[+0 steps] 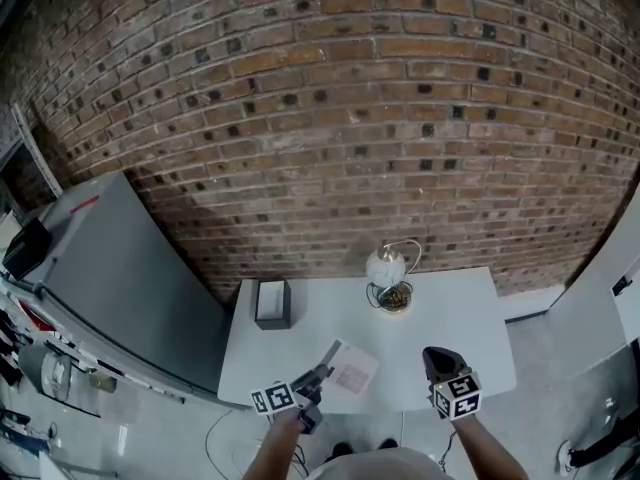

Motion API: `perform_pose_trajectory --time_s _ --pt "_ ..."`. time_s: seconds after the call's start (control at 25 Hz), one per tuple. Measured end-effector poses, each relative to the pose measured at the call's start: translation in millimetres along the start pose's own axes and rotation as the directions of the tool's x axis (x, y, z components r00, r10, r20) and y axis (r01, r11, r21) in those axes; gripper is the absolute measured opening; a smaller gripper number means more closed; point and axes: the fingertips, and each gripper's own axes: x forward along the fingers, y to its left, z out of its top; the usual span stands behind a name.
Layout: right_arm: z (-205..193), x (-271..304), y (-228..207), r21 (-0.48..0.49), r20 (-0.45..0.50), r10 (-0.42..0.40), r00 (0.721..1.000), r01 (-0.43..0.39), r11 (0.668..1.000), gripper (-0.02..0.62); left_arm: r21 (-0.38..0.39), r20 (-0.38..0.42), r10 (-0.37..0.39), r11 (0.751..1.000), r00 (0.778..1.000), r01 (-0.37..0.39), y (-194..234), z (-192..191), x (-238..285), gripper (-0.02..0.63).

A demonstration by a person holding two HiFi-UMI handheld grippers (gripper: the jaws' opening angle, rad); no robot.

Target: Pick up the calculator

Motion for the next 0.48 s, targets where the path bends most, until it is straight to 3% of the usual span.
perform_pose_trajectory --time_s 0.48 --pt "16.5 -1.1 29.6 -0.063 0.036 -0.010 0.999 0.012 0.998 0.011 0.008 0.011 -0.020 1.000 1.000 0.020 8.5 16.3 -21.5 0.096"
